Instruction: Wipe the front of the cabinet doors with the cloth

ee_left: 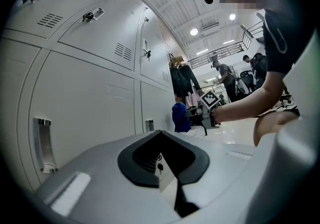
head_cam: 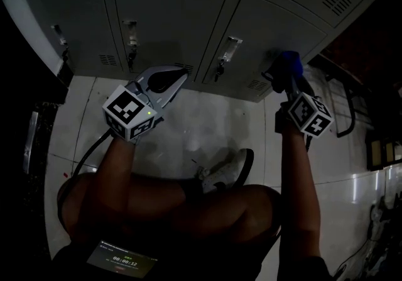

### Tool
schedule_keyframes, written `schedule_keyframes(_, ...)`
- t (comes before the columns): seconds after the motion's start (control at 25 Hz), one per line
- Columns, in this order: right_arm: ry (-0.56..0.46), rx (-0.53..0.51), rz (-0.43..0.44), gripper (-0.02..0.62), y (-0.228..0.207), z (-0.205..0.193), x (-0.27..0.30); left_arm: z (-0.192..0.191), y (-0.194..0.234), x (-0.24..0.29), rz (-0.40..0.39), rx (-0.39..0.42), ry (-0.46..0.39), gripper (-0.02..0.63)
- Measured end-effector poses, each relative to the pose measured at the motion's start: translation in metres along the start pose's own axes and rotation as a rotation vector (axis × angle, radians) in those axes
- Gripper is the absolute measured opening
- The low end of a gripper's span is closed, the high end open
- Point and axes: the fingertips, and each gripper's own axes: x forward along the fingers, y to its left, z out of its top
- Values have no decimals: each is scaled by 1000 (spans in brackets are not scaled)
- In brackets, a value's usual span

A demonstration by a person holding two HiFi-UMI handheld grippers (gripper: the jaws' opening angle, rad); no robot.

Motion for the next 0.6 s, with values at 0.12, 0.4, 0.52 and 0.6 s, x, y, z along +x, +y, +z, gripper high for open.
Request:
schedule_keyframes(0.12,30,-28,52,80,33,-9,5,1,-1,-1,-4,4,-7,5)
schedule_keyframes(0.4,97,-56,112,80,87,-43,29,7,-5,0,-12,9,-22,5)
schedule_keyframes(0.52,127,-56,126,80,105,-61,40,6,-7,0,-17,9,-23,5)
schedule_keyframes(0.6,141,-60,135,80,114,-71,48,7,-6,0,-15,9,-25,5)
